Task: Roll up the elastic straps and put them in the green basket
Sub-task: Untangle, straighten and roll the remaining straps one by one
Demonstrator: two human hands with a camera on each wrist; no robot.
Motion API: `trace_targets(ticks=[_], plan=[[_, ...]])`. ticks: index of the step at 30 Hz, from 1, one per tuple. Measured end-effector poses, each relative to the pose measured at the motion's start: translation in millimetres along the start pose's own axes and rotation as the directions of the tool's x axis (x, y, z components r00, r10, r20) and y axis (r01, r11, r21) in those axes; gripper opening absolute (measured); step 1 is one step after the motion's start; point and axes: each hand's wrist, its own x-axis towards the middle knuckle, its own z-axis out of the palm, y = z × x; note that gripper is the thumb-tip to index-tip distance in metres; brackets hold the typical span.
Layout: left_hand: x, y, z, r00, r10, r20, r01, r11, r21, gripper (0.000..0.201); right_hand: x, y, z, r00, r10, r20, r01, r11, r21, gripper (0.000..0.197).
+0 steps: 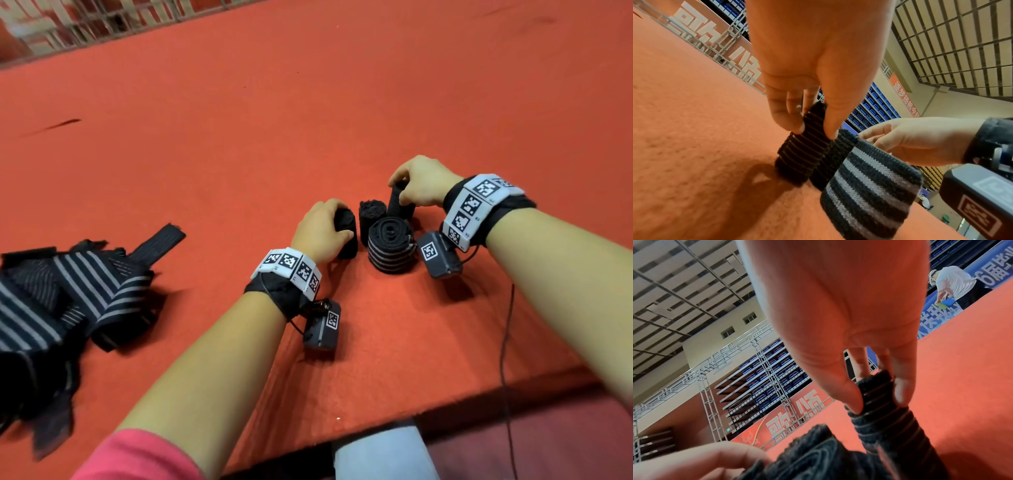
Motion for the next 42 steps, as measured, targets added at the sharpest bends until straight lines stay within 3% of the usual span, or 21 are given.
trace_targets(ticks=[8,14,21,26,33,42], plan=[[3.7,0.1,5.0,0.999,0.008,0.031,-0.007,1.000,-0.015,0.047,2.4,6.4,7.3,0.998,0.003,0.057,0.000,0.999,-0.042,0.039],[1.2,-0.7,2.8,0.999,-0.006,0.050,0.007,1.000,-0.014,0.053,-1.6,1.4,5.7,1.000,-0.007,0.012,0.007,1.000,0.003,0.038],[-5.8,-2.4,-2.1,0.998,-0.028,0.052,0.029,0.999,-0.017,0.066,-7.7,-6.5,8.1,0.999,0.012,0.052,-0.012,1.000,0.006,0.033],[-15.2,-0.8,-12.1,0.997,-0.056,0.048,0.058,0.998,-0.030,0.067,-22.3,-13.8,3.0,0.998,0.034,0.044,-0.035,0.999,0.016,0.040],[-53.1,-2.4,-47.3,0.997,-0.076,-0.007,0.076,0.997,0.001,0.061,-57.4,-63.7,-16.5,0.996,-0.035,-0.085,0.039,0.998,0.045,0.039],[-124.5,-36.8,-116.5,0.988,-0.120,-0.098,0.125,0.991,0.048,0.057,-100.1,-170.0,11.4,0.969,-0.235,-0.074,0.239,0.970,0.051,0.040]])
